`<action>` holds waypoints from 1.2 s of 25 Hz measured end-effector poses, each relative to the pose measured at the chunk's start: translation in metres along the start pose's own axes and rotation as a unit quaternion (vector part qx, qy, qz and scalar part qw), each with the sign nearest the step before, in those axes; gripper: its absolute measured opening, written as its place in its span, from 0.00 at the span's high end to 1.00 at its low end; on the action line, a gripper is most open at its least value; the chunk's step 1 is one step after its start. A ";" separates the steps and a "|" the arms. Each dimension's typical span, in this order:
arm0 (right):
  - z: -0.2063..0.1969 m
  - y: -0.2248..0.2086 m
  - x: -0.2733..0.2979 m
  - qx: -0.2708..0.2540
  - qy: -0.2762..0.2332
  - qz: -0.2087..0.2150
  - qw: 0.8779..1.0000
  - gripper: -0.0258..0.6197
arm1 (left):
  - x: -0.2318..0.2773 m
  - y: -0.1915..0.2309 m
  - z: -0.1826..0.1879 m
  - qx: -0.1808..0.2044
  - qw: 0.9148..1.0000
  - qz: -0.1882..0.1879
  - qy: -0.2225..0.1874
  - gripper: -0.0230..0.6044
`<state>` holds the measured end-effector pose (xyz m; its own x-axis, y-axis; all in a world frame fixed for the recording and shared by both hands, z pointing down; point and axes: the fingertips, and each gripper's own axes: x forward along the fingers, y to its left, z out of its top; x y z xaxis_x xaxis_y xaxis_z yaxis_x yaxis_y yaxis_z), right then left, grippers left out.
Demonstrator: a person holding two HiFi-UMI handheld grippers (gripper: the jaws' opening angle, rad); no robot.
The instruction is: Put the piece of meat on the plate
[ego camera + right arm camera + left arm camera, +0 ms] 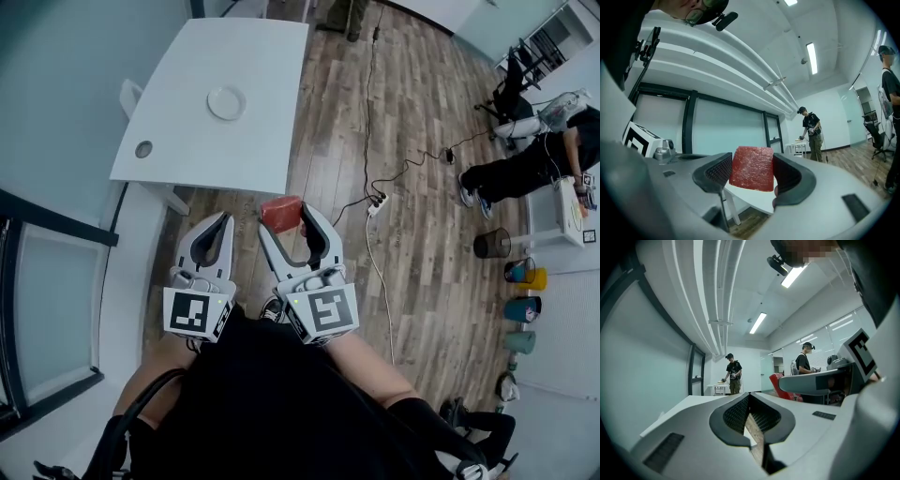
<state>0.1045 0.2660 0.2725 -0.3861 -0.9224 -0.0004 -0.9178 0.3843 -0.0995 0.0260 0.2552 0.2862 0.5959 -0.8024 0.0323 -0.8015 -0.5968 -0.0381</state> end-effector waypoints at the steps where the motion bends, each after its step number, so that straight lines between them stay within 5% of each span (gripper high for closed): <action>1: 0.000 -0.001 0.004 0.001 0.002 0.001 1.000 0.53 | 0.002 0.004 0.000 0.000 1.000 0.002 0.000 0.96; 10: -0.013 -0.010 0.062 -0.001 0.025 -0.015 1.000 0.53 | 0.040 0.048 -0.018 -0.029 0.999 -0.022 0.002 0.96; 16: -0.014 -0.022 0.113 -0.002 0.040 -0.027 0.999 0.53 | 0.079 0.077 -0.013 -0.043 0.997 -0.069 -0.008 0.96; 30: -0.008 -0.025 0.215 -0.013 0.053 -0.050 0.997 0.53 | 0.139 0.170 -0.007 -0.053 0.996 -0.071 -0.008 0.96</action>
<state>0.0439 0.0581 0.2827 -0.2996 -0.9474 0.1125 -0.9535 0.2934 -0.0684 -0.0276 0.0424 0.2911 0.7036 -0.7104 0.0139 -0.7093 -0.7012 0.0723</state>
